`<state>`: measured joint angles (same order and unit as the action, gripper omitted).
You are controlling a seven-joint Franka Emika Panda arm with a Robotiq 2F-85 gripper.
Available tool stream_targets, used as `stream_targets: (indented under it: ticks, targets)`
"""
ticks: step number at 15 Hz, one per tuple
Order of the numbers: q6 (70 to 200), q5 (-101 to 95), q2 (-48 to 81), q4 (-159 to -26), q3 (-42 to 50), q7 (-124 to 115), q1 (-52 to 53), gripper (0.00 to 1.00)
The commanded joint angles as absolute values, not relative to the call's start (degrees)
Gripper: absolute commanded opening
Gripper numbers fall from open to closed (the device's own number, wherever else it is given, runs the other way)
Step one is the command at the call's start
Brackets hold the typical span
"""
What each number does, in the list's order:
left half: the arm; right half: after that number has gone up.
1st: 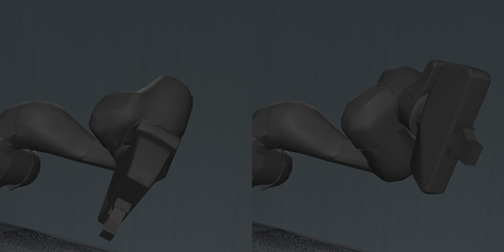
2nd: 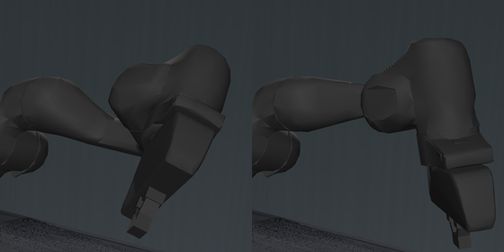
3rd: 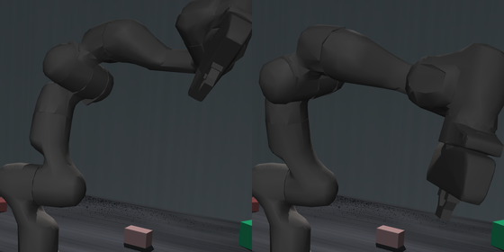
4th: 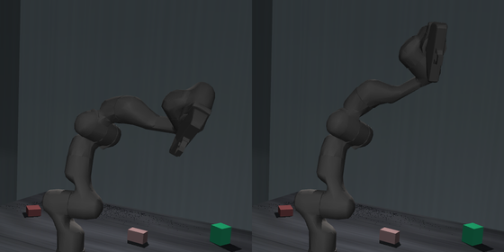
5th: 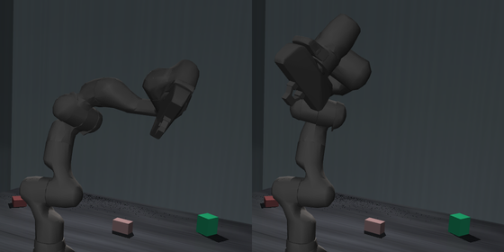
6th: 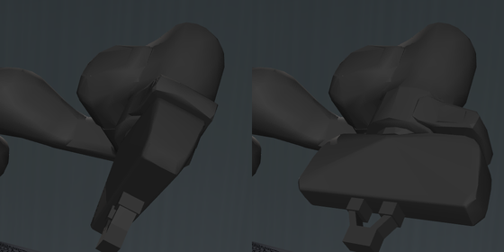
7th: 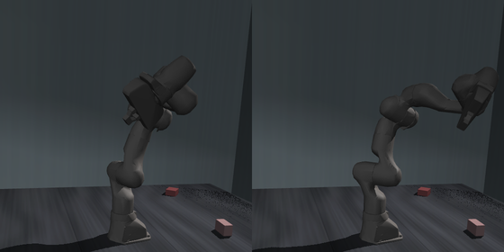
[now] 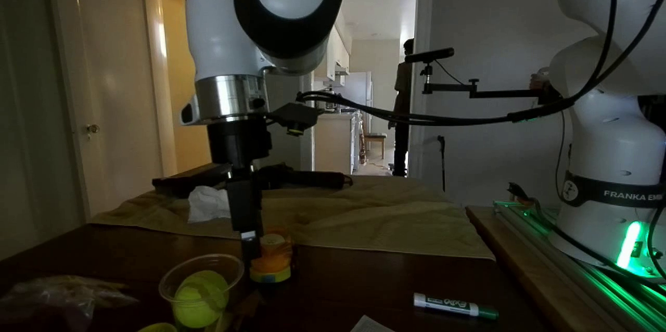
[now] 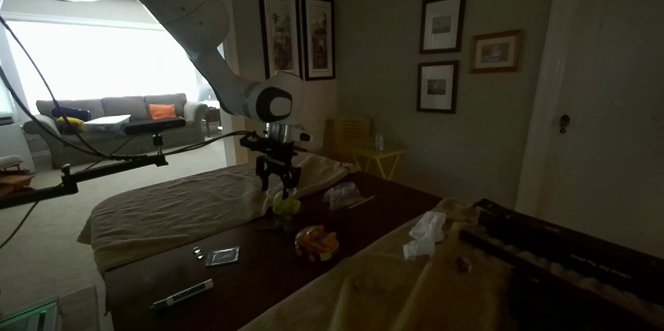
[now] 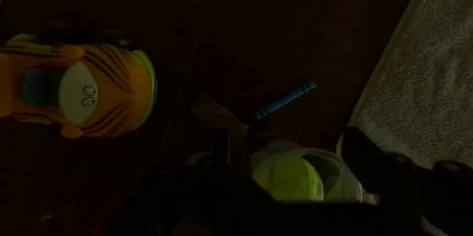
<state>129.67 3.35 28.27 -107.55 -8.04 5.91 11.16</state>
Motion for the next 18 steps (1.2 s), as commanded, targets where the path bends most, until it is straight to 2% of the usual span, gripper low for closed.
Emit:
stream_targets:
  ticks: [1,4,18]
  targets:
    - [127.16,0.44,28.54,-105.00,-7.69,5.50,11.06,0.79]
    - [126.70,-0.69,29.20,-103.20,-7.73,5.79,11.29,0.74]
    - [124.88,-1.96,38.27,-90.94,-8.90,10.59,12.21,0.73]
